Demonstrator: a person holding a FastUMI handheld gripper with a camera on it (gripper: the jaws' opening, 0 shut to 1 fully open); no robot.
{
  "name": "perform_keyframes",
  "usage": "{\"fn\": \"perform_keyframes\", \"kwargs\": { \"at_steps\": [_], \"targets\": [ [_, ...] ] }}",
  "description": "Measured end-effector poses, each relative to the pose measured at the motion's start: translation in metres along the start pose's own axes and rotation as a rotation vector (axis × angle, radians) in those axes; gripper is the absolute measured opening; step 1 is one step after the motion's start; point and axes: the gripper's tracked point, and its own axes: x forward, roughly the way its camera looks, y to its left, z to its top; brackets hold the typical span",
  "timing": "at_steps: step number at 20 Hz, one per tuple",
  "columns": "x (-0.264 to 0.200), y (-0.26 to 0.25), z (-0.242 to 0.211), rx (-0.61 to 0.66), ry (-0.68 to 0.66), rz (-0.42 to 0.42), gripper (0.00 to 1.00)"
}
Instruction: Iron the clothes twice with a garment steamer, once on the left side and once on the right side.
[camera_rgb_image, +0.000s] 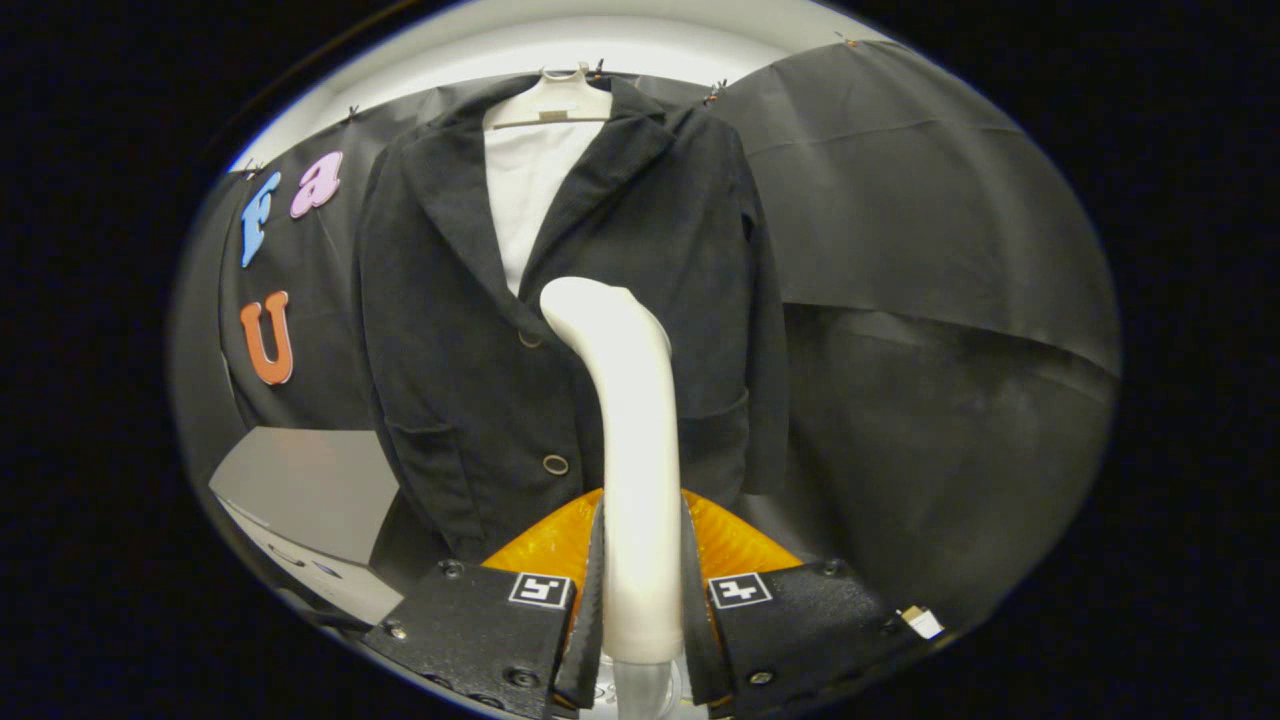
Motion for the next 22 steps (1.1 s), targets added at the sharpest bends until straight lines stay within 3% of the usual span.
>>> {"fn": "perform_keyframes", "kwargs": {
  "at_steps": [22],
  "targets": [
    [0.022, -0.007, -0.095, -0.028, 0.203, -0.032, 0.37]
  ]
}}
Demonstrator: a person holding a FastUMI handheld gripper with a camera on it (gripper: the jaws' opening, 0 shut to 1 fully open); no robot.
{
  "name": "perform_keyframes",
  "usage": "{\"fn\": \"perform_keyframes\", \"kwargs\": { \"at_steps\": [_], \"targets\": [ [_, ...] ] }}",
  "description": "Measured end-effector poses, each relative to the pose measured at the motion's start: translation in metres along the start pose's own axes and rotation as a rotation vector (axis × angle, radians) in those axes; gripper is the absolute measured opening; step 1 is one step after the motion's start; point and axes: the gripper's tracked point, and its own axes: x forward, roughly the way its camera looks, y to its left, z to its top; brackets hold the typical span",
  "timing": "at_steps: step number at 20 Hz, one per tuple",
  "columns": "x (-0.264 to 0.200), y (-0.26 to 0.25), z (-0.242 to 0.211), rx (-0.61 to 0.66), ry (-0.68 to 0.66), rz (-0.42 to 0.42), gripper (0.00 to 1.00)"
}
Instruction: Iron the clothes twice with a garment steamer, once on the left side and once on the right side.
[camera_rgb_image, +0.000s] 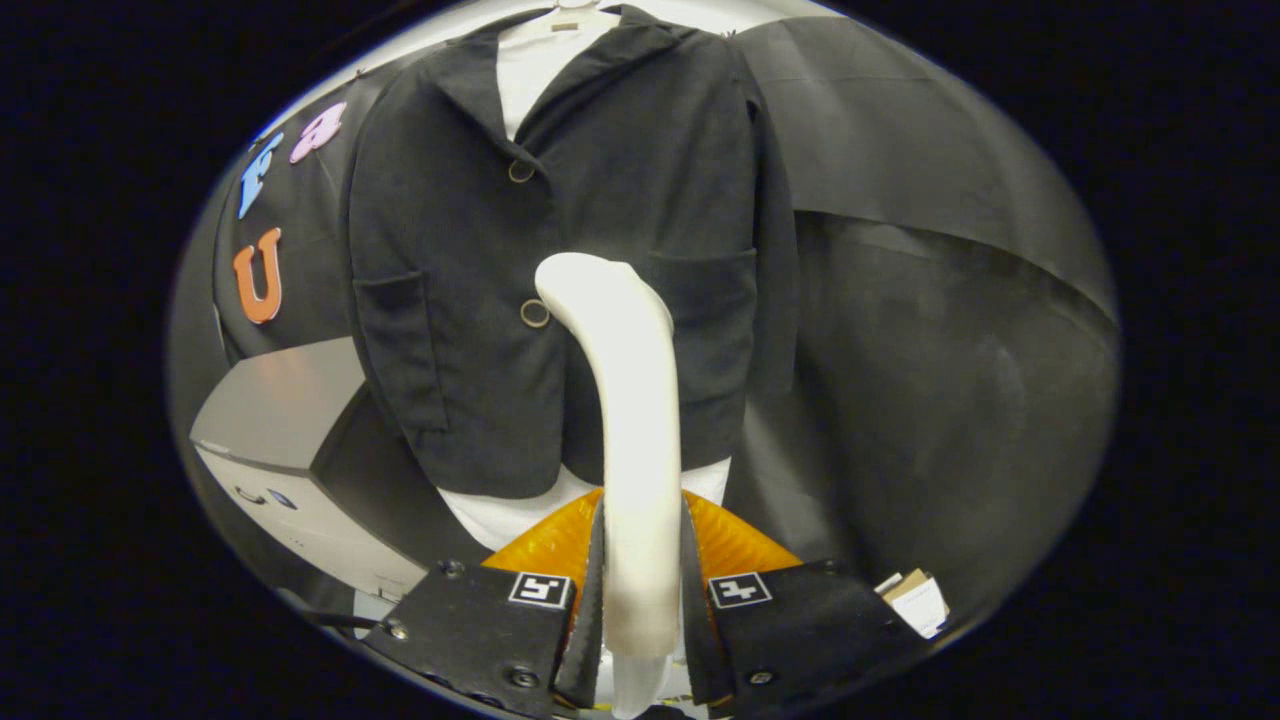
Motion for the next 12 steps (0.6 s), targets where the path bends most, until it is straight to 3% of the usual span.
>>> {"fn": "perform_keyframes", "kwargs": {
  "at_steps": [12],
  "targets": [
    [0.013, 0.006, -0.050, 0.007, 0.107, 0.006, 0.37]
  ]
}}
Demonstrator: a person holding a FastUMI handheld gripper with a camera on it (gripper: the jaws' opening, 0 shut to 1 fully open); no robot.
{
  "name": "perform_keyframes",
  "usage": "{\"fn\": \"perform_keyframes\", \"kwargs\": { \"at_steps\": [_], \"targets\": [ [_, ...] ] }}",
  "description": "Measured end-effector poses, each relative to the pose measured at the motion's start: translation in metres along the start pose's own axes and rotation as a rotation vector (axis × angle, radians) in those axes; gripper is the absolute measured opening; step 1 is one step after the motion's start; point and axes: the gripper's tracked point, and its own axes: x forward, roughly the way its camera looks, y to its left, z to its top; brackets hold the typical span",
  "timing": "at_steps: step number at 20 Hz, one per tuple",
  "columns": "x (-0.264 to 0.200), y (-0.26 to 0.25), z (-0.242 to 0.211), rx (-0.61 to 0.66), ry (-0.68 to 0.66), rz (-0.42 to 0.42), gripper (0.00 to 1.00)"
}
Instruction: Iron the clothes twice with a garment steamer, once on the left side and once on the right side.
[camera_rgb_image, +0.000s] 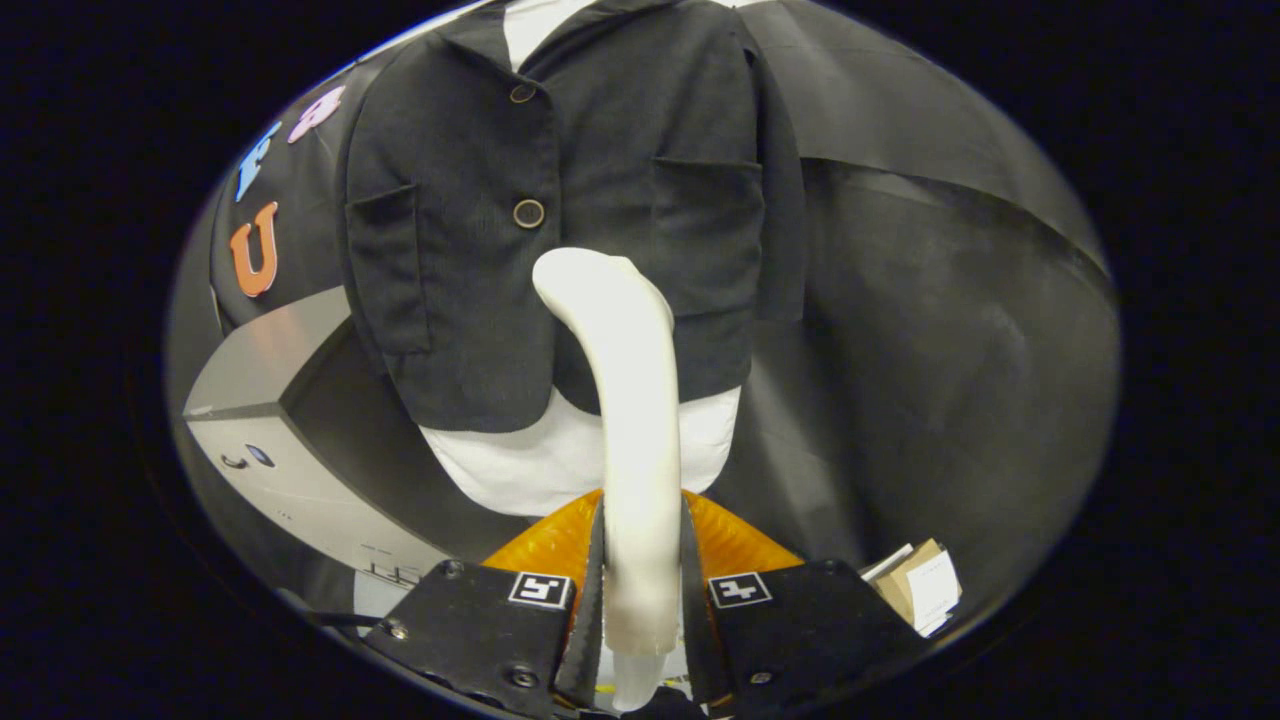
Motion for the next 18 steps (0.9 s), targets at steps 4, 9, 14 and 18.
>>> {"fn": "perform_keyframes", "kwargs": {
  "at_steps": [4, 9, 14, 18],
  "targets": [
    [0.002, -0.001, -0.001, 0.005, 0.009, 0.014, 0.37],
    [0.006, 0.001, -0.004, 0.049, 0.002, 0.059, 0.37],
    [0.009, 0.002, -0.017, 0.094, -0.010, 0.085, 0.37],
    [-0.018, 0.014, -0.054, 0.100, 0.018, 0.109, 0.37]
  ]
}}
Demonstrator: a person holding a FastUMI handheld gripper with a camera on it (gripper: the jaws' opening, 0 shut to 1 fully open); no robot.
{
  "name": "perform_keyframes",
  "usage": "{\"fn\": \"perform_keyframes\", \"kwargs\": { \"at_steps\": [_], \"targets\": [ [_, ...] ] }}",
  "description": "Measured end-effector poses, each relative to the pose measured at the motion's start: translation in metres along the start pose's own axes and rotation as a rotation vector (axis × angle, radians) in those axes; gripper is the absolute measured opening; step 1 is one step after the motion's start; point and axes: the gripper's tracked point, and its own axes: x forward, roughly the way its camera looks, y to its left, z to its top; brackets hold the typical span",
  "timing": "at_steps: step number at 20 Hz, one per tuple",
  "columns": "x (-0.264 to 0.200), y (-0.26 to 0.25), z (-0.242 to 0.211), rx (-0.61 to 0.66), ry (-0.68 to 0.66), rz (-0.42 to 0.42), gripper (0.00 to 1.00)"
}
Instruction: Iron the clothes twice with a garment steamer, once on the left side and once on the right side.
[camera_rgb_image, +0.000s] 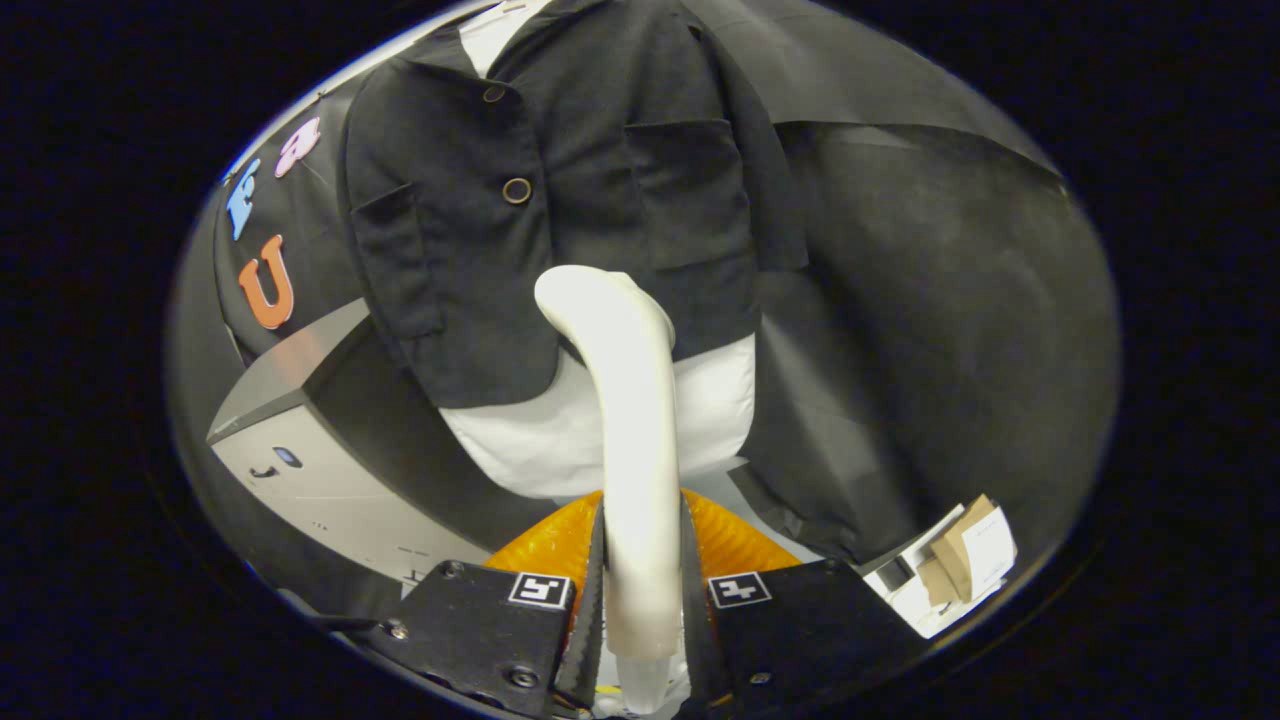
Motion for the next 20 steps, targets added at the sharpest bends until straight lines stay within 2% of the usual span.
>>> {"fn": "perform_keyframes", "kwargs": {
  "at_steps": [7, 12, 16, 20],
  "targets": [
    [-0.094, 0.047, -0.084, -0.064, -0.019, -0.012, 0.37],
    [-0.153, 0.102, -0.158, -0.178, 0.054, 0.064, 0.37],
    [-0.180, 0.134, -0.198, -0.273, 0.110, 0.122, 0.37],
    [-0.191, 0.150, -0.212, -0.318, 0.120, 0.149, 0.37]
  ]
}}
